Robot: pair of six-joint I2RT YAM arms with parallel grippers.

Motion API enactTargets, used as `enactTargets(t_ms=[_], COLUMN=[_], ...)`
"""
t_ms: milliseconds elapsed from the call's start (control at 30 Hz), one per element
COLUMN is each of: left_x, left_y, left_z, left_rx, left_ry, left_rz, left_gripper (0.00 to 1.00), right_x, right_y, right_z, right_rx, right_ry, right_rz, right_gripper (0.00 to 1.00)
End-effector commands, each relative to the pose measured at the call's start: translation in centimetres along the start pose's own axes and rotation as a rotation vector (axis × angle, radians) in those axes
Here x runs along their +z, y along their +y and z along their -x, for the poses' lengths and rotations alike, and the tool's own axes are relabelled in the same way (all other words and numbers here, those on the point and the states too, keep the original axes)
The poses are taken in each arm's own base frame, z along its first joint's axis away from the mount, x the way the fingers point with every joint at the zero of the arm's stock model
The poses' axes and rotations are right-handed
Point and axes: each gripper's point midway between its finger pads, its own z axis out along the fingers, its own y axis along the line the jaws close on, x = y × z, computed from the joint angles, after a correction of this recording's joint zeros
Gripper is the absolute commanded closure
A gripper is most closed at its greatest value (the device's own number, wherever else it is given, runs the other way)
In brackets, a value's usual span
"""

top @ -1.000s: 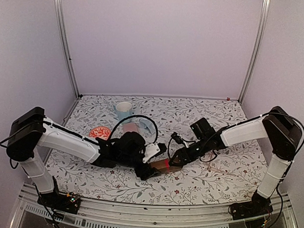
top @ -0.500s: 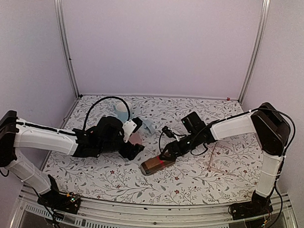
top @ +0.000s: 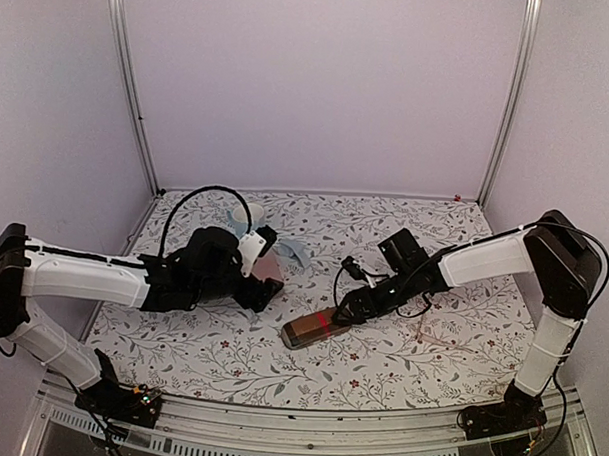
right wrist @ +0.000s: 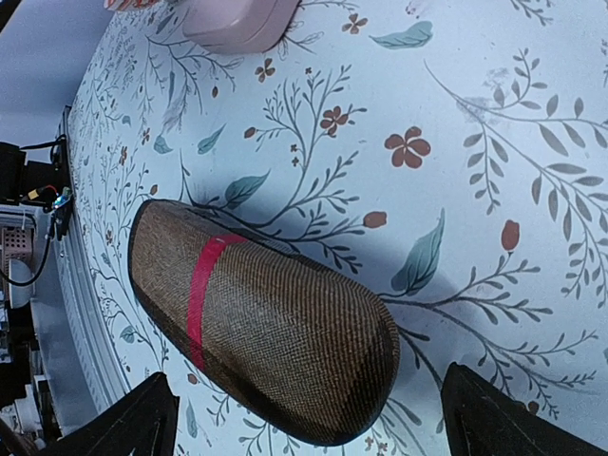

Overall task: Organize the sunglasses
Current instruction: Adjust the case with sunglasses at the center of the board.

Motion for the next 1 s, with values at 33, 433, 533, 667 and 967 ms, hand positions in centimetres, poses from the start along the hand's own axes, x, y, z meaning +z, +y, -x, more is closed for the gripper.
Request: enactTargets(t_ms=[33, 433, 533, 667, 967], left_x=[0.2, 1.2, 2.2, 4.3, 7.3], left_y=[1.4, 4.6, 5.7, 6.6, 7.2], left_z=[0.1, -0.5, -0.9, -1.6, -2.3], left_rx=[-0.041, -0.132, -0.176, -0.186, -0.270], left_ry=[-0.007, 0.046, 0.070, 0.162, 0.242], left_rz=[0.030, 0.094, 0.119, 0.180, 0.228], left_gripper=[0.12, 0.11, 0.11, 0.10, 0.05], right_x=[0.6, 4.3, 6.1, 7.7, 4.2], right_y=[0.6, 4.9, 7.5, 10.2, 6.8], right_z=[-1.3, 0.0, 0.5, 0.4, 0.5], right_rx=[0.025, -0.019, -0.050, -0.086, -0.055], right_ry=[0.012, 0.017, 0.026, 0.051, -0.013], right_rz=[-0.022, 0.042, 0.096, 0.149, 0.042], right_gripper=[0.07, 0.25, 0.24, 0.14, 0.01])
